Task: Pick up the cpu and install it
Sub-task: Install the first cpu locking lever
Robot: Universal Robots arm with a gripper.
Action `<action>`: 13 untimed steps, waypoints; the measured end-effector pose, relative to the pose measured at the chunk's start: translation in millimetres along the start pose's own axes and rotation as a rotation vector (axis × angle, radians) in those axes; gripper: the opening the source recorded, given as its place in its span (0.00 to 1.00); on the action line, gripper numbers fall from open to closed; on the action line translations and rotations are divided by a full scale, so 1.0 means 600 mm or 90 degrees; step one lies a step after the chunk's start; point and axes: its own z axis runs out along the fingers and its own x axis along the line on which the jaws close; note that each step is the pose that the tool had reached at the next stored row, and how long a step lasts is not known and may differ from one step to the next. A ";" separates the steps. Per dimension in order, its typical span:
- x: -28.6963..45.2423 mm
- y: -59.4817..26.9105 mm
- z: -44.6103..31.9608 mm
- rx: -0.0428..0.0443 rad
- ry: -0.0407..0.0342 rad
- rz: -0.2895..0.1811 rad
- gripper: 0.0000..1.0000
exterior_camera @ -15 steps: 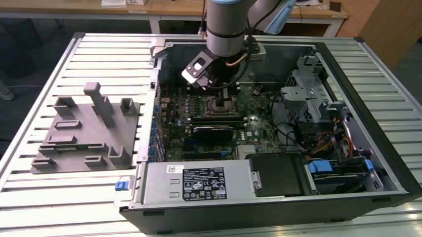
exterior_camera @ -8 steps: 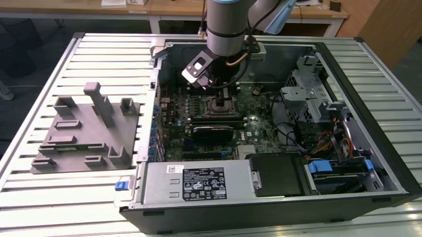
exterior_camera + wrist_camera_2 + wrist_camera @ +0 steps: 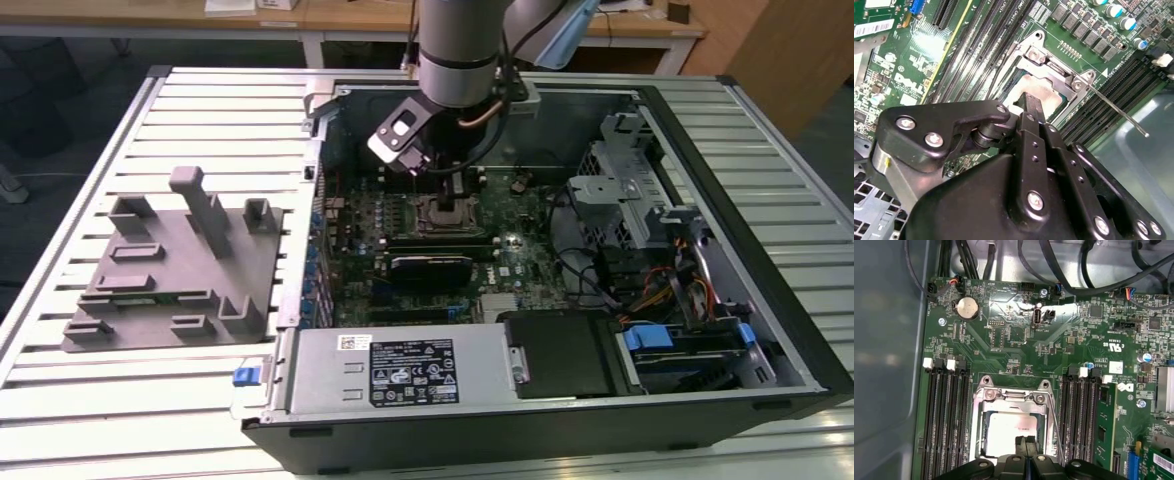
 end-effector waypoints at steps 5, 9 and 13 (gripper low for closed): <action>0.000 0.000 -0.007 0.0000 0.0000 0.000 0.11; 0.000 0.001 -0.016 0.0000 0.0000 0.000 0.11; 0.000 0.001 -0.033 0.0000 0.0000 0.000 0.11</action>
